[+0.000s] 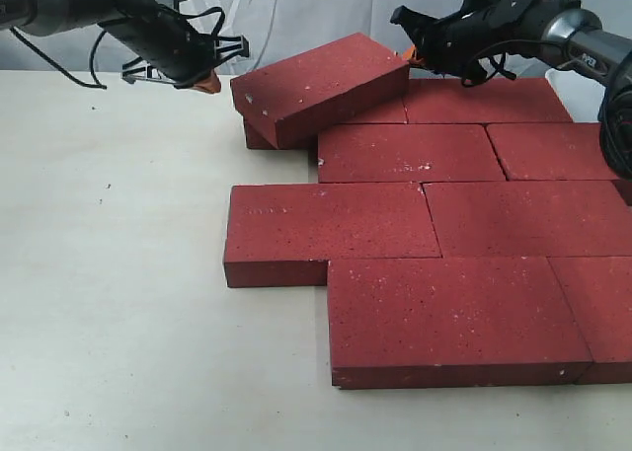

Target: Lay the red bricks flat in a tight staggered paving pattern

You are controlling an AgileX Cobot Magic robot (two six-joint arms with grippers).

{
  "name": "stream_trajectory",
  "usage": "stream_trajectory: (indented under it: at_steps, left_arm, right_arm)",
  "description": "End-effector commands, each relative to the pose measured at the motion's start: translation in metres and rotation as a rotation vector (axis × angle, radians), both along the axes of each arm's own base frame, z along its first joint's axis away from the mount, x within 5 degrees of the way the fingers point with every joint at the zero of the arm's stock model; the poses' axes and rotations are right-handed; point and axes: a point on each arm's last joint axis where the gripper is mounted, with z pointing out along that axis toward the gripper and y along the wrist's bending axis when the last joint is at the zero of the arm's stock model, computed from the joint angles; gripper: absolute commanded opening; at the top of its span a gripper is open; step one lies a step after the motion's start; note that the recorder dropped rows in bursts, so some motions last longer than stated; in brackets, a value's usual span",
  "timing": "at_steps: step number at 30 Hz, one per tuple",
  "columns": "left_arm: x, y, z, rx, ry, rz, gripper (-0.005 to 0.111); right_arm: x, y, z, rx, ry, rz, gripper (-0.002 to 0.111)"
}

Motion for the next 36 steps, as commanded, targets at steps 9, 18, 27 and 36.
stream_trajectory:
  at_steps: [9, 18, 27, 36]
  left_arm:
    - [0.003, -0.007, -0.023, -0.106, 0.068, 0.045, 0.0]
    - [0.003, -0.006, -0.024, -0.096, 0.063, 0.035, 0.0]
    - [0.002, -0.003, -0.021, -0.03, 0.047, -0.002, 0.0]
    - [0.002, 0.013, -0.009, 0.0, 0.041, 0.006, 0.0]
  right_arm:
    - [-0.019, 0.004, 0.02, -0.084, 0.082, 0.263, -0.001]
    - [-0.044, 0.005, 0.042, -0.158, 0.206, 0.464, -0.001]
    - [-0.043, -0.015, 0.047, -0.35, 0.264, 0.329, -0.001]
    - [-0.033, 0.0, 0.046, -0.281, 0.157, 0.269, -0.001]
